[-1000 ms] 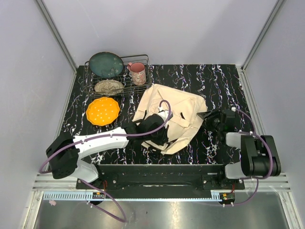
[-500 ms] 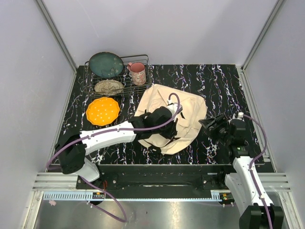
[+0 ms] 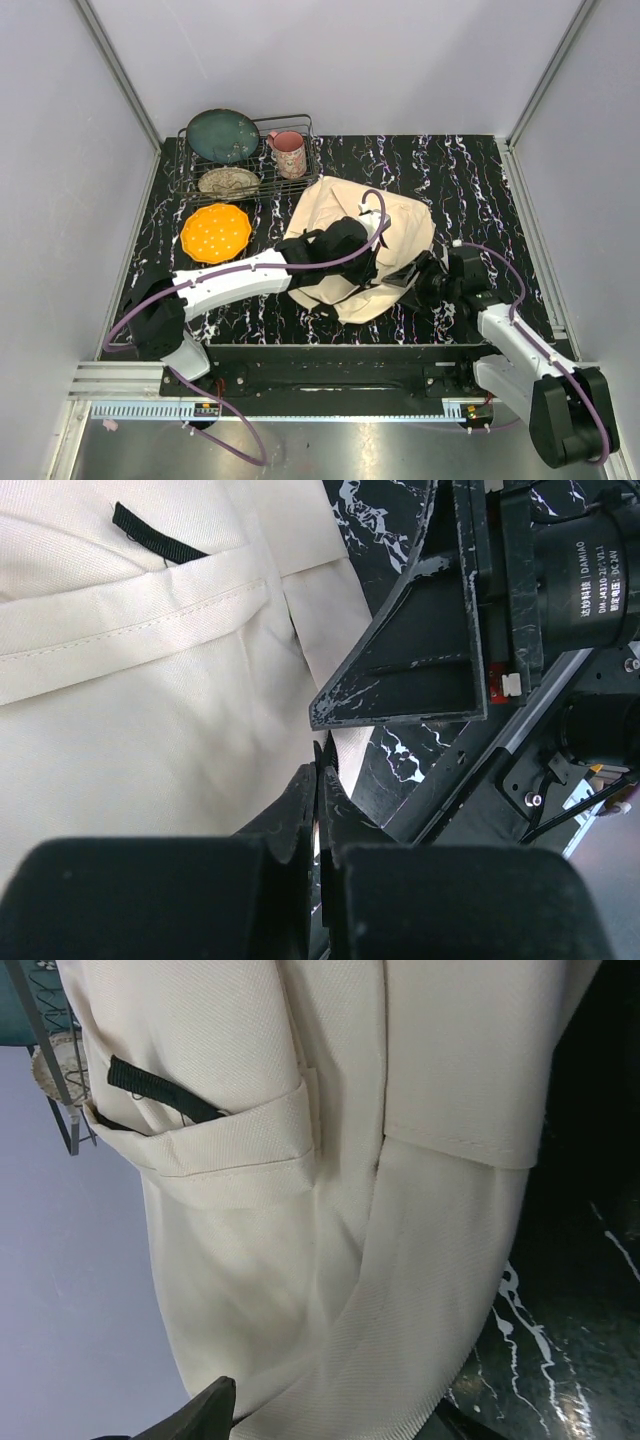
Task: Pack the student bag
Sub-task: Zip the student bag at the center of the board.
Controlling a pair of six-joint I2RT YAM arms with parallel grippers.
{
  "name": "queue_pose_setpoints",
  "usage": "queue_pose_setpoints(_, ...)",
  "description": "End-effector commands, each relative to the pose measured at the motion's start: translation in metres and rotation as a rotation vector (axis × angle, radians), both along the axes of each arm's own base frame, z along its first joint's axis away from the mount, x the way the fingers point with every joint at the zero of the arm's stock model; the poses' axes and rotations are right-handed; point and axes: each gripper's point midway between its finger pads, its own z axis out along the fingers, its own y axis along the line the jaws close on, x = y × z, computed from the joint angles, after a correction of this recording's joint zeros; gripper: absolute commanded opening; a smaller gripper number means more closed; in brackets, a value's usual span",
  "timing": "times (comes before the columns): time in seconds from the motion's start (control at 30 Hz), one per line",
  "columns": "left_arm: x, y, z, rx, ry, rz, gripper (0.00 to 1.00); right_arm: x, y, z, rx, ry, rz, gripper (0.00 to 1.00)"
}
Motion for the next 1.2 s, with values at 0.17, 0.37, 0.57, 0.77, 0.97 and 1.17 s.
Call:
queue_pose_setpoints(0.17, 0.006, -0.017, 0.036, -0.107, -0.059, -0.027, 0.00, 0.028, 0.026, 0.038, 0.167, -0.082, -0.025, 0.63)
queue_pose_setpoints(0.37, 0.006, -0.007, 0.034, -0.092, -0.069, -0.007, 0.00, 0.031, 0.020, 0.029, 0.114, -0.082, -0.051, 0.16)
queue_pose_setpoints(0.57, -0.002, 0.008, 0.029, -0.087, -0.055, 0.013, 0.00, 0.052, -0.010, 0.010, 0.000, -0.081, -0.264, 0.00)
queue_pose_setpoints(0.77, -0.014, 0.045, 0.012, -0.055, -0.031, 0.089, 0.00, 0.076, -0.037, 0.016, -0.009, -0.127, -0.479, 0.00)
queue_pose_setpoints(0.97, -0.018, 0.070, 0.005, -0.034, -0.037, 0.145, 0.00, 0.081, -0.039, 0.013, -0.016, -0.124, -0.476, 0.00)
queue_pose_setpoints(1.17, -0.021, 0.097, -0.011, 0.049, -0.042, 0.189, 0.00, 0.074, -0.041, 0.005, -0.013, -0.106, -0.476, 0.00)
